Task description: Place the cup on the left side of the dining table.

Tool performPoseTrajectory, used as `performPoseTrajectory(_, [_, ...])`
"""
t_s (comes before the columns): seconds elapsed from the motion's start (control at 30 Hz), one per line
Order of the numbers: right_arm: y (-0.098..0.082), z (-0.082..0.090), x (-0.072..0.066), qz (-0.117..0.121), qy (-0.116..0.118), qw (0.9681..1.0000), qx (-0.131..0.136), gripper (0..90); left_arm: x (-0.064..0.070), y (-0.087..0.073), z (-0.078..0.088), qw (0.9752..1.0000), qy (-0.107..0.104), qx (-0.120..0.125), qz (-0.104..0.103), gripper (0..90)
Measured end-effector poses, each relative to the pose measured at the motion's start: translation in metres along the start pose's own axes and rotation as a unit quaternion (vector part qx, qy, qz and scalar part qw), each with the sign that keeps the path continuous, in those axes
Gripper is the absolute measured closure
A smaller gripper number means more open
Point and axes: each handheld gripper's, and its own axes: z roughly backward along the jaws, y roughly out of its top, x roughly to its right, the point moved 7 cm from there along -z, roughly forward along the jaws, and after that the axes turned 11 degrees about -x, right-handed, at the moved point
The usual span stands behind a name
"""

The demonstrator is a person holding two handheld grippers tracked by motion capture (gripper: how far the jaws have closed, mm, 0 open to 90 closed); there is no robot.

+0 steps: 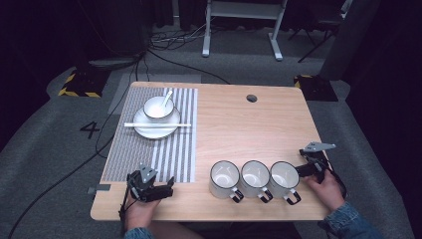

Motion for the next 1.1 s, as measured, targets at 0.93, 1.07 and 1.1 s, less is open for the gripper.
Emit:
performPoseTrajectory(0.93, [0.0,0.0,0.0,-0.002,0.0,1.0,-0.001,1.2,0.008,0.005,0.028,0.9808,0.044,0.184,0.048,0.0])
performPoseTrajectory(1.07, [0.0,0.0,0.0,0.0,0.0,1.0,-0.001,1.3,0.019,0.009,0.036,0.9741,-0.004,0.216,0.067,0.0])
performPoseTrajectory(1.1, [0.0,0.0,-0.001,-0.003,0.001,1.0,-0.001,1.2,0.028,0.011,0.04,0.9736,-0.014,0.221,0.057,0.0])
